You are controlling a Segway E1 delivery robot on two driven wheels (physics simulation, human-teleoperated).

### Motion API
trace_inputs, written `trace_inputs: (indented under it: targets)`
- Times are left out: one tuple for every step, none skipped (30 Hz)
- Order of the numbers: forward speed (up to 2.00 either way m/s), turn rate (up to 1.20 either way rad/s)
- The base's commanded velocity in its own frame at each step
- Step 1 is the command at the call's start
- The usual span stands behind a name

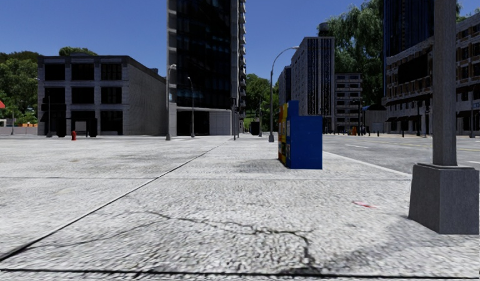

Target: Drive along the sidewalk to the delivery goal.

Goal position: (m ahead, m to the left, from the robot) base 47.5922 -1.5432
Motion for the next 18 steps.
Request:
trace_inputs:
  targets:
    - [2.0, 0.0]
    - [2.0, 0.0]
    - [2.0, 0.0]
    - [2.0, 0.0]
    - [2.0, 0.0]
    - [2.0, 0.0]
    - [2.0, 0.0]
    - [2.0, 0.0]
    - [2.0, 0.0]
    - [2.0, 0.0]
    - [2.0, 0.0]
    - [2.0, 0.0]
    - [2.0, 0.0]
    - [2.0, 0.0]
    - [2.0, 0.0]
    - [2.0, 0.0]
    - [2.0, 0.0]
    - [2.0, 0.0]
